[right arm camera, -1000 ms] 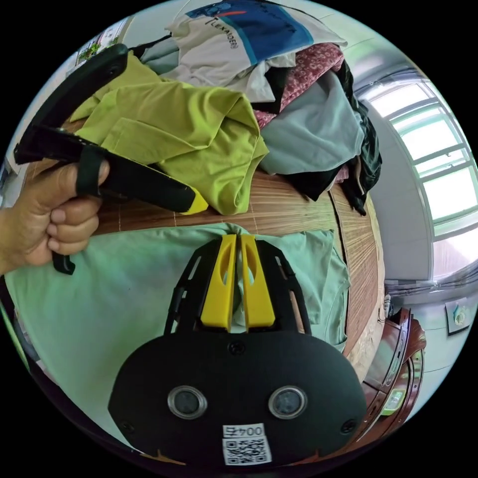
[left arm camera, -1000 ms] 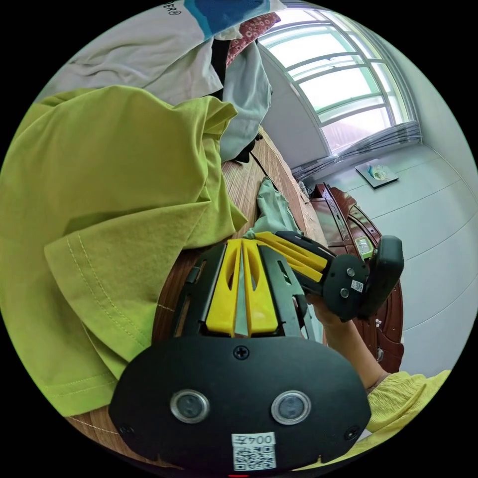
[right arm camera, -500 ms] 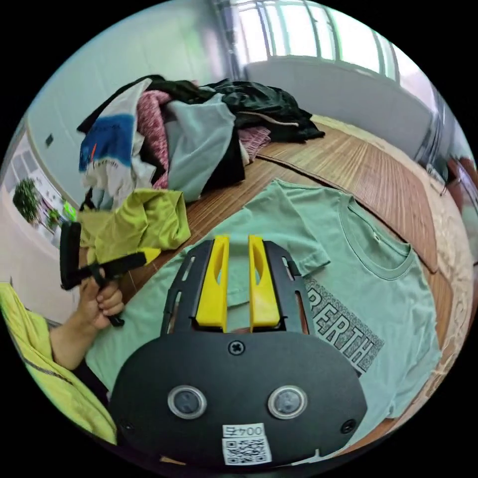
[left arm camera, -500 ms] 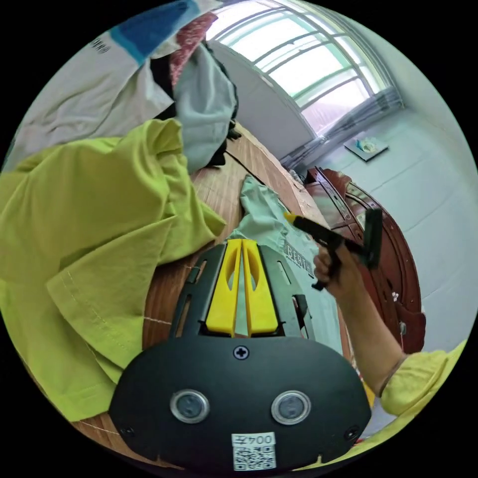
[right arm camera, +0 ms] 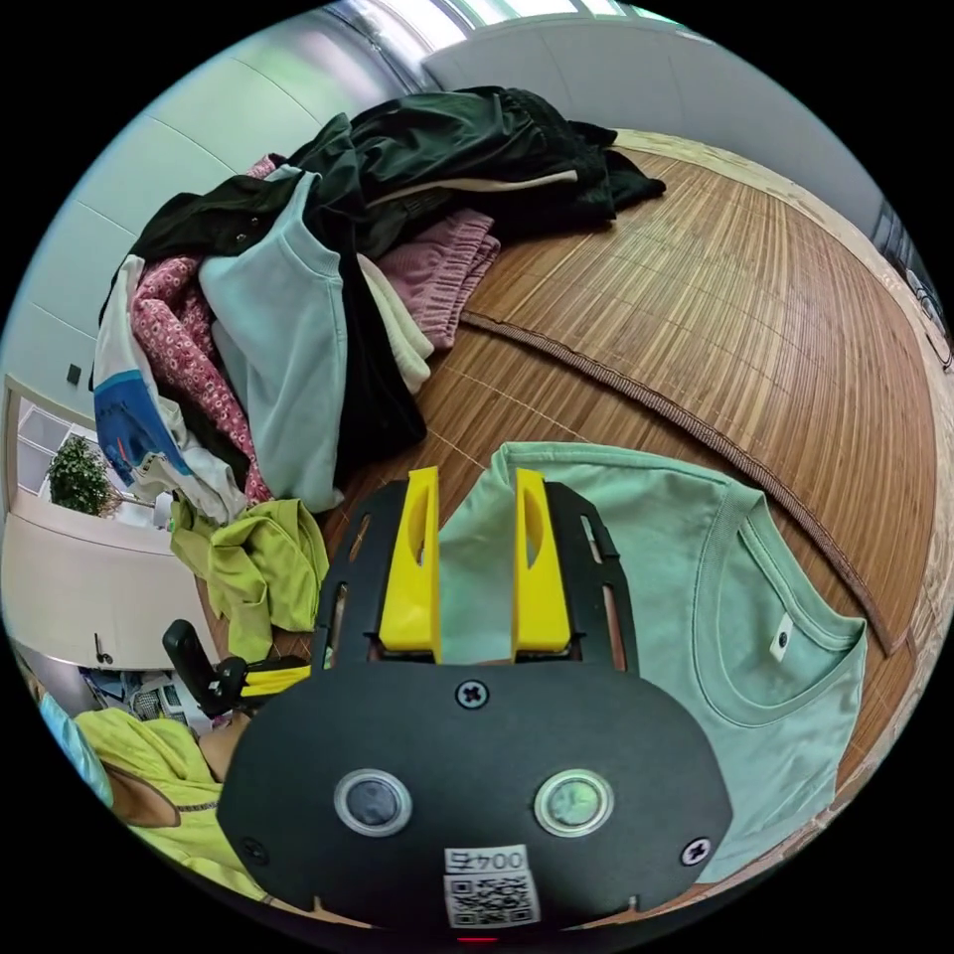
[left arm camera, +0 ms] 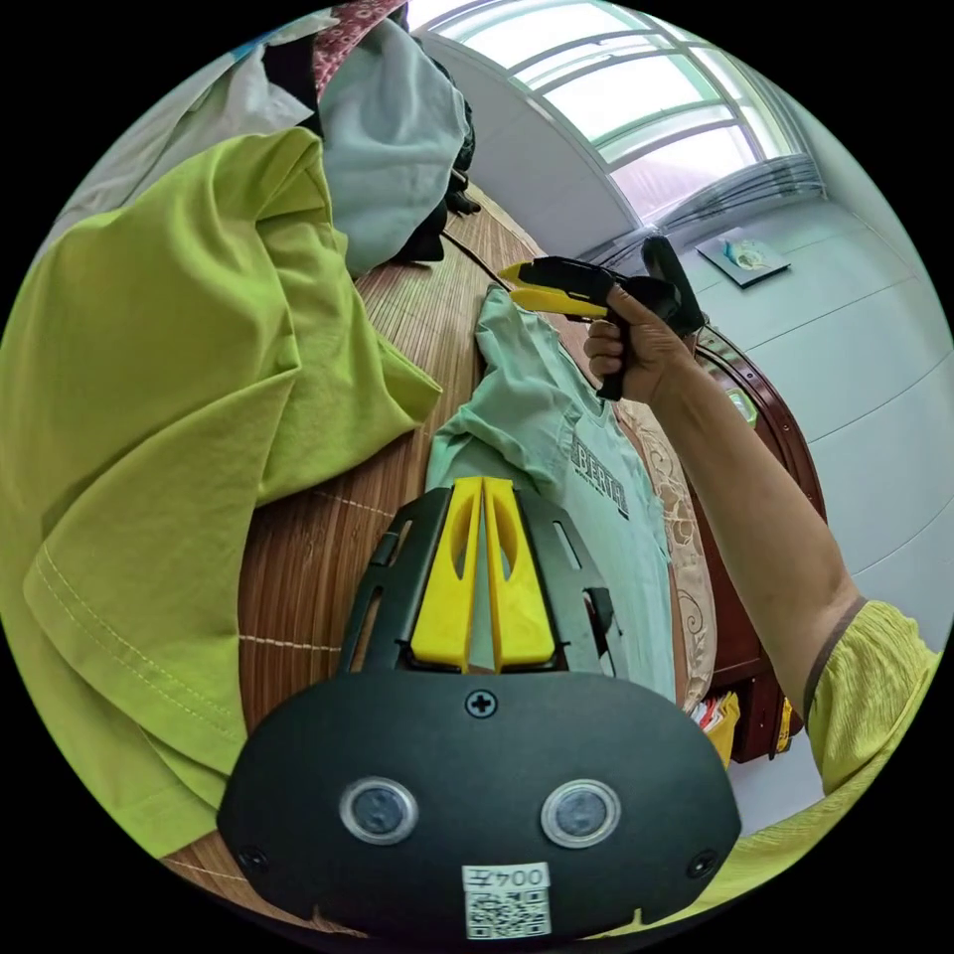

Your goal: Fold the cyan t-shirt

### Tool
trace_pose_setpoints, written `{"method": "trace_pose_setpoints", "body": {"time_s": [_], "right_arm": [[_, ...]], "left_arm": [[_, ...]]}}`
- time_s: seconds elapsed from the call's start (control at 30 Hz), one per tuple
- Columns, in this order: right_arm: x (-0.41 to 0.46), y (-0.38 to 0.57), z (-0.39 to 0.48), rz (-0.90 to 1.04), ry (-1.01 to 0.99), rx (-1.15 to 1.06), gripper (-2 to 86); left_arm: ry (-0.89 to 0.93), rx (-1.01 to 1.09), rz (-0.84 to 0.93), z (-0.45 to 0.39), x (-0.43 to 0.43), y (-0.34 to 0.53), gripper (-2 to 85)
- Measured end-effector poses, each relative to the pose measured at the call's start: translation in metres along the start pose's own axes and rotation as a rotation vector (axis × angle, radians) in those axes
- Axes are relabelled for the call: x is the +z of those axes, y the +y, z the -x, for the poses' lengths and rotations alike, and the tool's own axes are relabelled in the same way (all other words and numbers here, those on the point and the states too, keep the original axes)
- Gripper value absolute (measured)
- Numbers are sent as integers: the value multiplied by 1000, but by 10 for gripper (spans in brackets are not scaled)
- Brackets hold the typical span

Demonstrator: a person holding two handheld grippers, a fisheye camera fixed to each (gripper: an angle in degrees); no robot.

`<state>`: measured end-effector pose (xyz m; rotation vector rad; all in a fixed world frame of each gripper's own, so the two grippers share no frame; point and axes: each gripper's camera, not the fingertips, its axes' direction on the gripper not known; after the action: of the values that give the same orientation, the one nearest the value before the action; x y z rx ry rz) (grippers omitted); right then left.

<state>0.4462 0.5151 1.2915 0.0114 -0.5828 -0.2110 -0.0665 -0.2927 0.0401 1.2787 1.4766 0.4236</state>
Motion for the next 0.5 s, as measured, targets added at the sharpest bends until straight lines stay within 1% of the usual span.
{"method": "trace_pose_setpoints", "body": {"time_s": [0.07, 0.1, 0.13, 0.23, 0.33, 0.4, 0.47, 0.5], "right_arm": [[7, -7, 0, 22, 41, -12, 108], [10, -12, 1, 35, 60, -22, 84], [8, -17, 4, 19, 77, -39, 45], [8, -34, 10, -57, 104, -45, 9], [26, -52, 6, -85, 52, 16, 8], [37, -61, 4, -44, 24, 36, 22], [27, -63, 6, -55, 0, 33, 48], [8, -59, 9, -103, 2, 29, 62]], "left_arm": [[-4, -3, 2, 4, 0, -2, 3], [-5, -6, 1, 6, 0, -3, 3], [-6, -13, 0, 10, -1, -4, 3], [-11, -32, 4, 19, -1, -7, 2], [-18, -30, 6, 26, -3, -11, 2], [-14, -33, 6, 31, -4, -13, 2], [0, -42, 7, 40, -7, -16, 2], [2, -44, 7, 42, -7, -17, 2]]}}
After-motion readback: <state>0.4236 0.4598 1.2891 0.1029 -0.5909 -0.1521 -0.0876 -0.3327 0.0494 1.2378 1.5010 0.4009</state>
